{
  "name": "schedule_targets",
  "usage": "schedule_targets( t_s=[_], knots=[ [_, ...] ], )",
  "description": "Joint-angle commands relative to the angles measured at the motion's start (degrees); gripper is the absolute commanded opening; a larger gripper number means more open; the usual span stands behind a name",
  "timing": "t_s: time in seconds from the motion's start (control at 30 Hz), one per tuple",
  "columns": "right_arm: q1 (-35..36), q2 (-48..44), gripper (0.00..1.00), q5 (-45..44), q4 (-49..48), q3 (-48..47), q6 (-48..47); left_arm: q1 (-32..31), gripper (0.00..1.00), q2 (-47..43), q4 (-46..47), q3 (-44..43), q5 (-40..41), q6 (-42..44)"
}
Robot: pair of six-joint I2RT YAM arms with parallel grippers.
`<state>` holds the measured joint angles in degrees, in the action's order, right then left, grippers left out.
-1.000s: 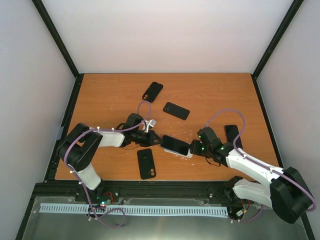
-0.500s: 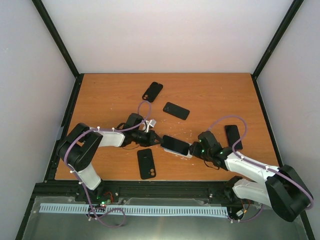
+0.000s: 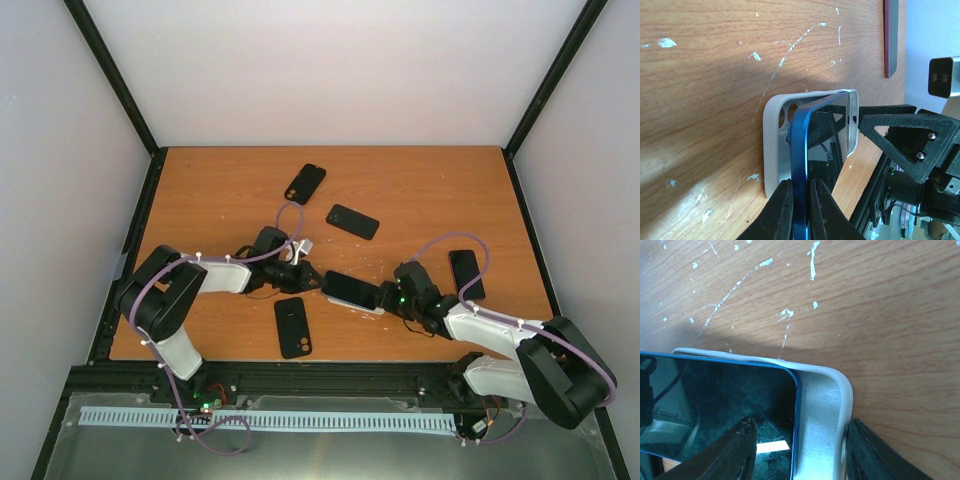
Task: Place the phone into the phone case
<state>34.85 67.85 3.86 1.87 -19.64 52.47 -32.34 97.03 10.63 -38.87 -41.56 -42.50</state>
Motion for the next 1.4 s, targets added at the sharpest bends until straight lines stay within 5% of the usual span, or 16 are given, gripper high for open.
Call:
schedule_targets(
  t_s=[0.0, 0.57, 0.97, 1.37],
  knots=[
    [-0.05, 0.63, 0.48, 3.63, -5.87, 1.42, 1.14, -2.34, 0.04, 2.31, -0.93, -2.51, 2.71, 0.21],
    [0.64, -0.94, 0.44, 5.92, -10.99, 4.54, 7.23, -7.61, 0.05, 6.74, 1.82, -5.87, 3.19, -5.08],
    [0.74, -6.81, 0.43, 4.58, -4.64, 5.47, 8.72, -6.32, 0.33, 0.24, -7.83, -7.18, 12.93, -3.02],
    [2.51, -10.32, 0.45, 6.43, 6.51, 2.31, 1.76, -5.63, 0.42, -5.09, -12.44, -6.28, 17.7, -0.98]
  ],
)
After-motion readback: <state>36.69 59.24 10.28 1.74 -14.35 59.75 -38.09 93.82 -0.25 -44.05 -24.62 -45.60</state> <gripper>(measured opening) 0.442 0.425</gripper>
